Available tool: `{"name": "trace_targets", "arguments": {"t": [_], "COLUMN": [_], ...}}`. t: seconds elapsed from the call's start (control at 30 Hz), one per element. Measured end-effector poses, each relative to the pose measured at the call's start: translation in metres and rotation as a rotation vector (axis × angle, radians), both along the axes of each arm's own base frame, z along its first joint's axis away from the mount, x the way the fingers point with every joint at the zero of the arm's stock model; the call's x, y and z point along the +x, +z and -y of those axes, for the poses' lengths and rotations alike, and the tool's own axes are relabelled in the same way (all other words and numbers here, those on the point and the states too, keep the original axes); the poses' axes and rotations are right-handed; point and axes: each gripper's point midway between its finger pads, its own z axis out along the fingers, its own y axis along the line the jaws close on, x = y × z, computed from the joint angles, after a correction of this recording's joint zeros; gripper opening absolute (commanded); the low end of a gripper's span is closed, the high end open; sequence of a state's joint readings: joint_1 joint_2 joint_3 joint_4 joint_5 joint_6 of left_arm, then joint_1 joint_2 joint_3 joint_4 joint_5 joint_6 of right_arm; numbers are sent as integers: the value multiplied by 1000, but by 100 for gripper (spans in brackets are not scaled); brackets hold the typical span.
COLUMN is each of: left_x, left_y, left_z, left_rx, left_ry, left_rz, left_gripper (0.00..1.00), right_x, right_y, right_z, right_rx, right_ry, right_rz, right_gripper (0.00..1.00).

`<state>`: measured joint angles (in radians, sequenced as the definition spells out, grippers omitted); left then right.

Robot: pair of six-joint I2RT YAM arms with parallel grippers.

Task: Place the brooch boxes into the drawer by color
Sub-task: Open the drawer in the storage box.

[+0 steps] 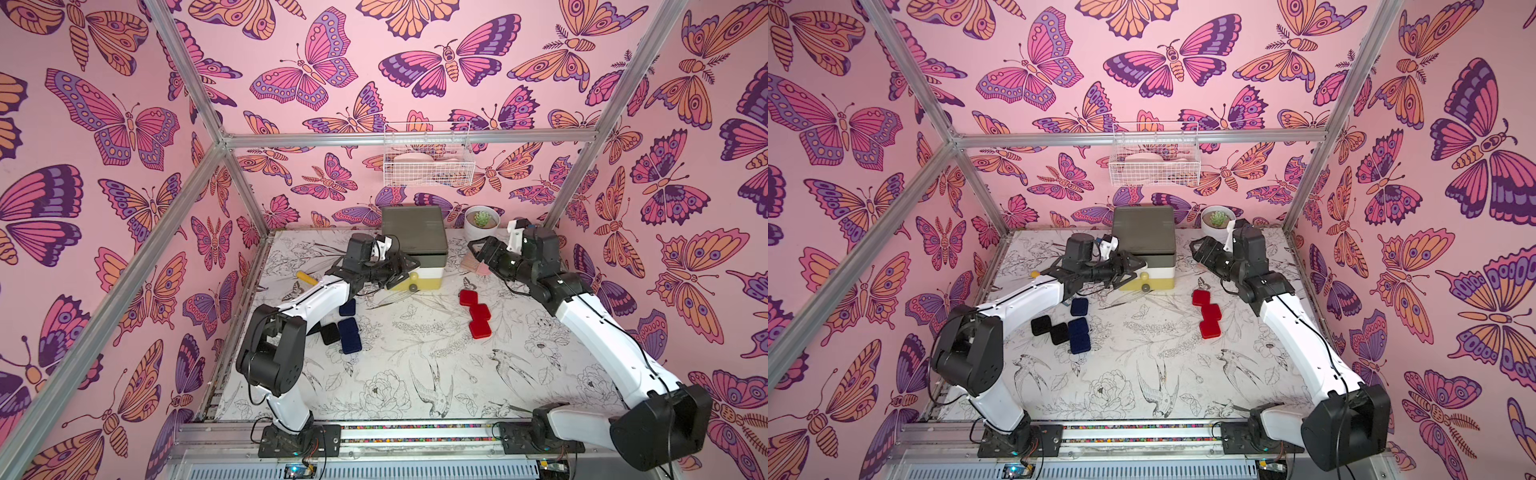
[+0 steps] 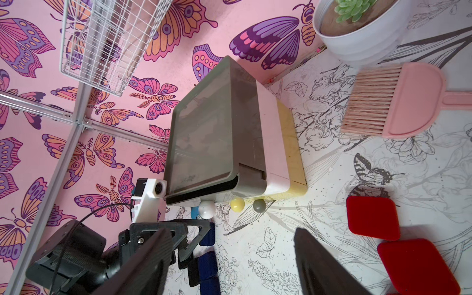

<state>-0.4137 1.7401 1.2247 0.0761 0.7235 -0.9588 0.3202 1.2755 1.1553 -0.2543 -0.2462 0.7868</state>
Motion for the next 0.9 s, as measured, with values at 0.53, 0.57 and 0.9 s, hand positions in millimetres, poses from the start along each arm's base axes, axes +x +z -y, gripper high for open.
{"name": "trace_targets", "arguments": {"t": [0.53, 0.57, 0.9], "left_x": [11, 12, 21], "left_y": [-10, -10, -15], "left_z": [7, 6, 5], "left_rx": [79, 83, 130], "left_ry": [109, 121, 220], "left_rz": [54, 56, 88], "left_gripper": [53, 53, 59], "right_x": [-1, -1, -5], "right_y": [-8, -10, -13], "right_z": [7, 9, 16], "right_rx": [-10, -10, -9], "right_ry": [-19, -22, -35], "right_rz": [-13, -15, -20], "right_gripper": [80, 80, 80]}}
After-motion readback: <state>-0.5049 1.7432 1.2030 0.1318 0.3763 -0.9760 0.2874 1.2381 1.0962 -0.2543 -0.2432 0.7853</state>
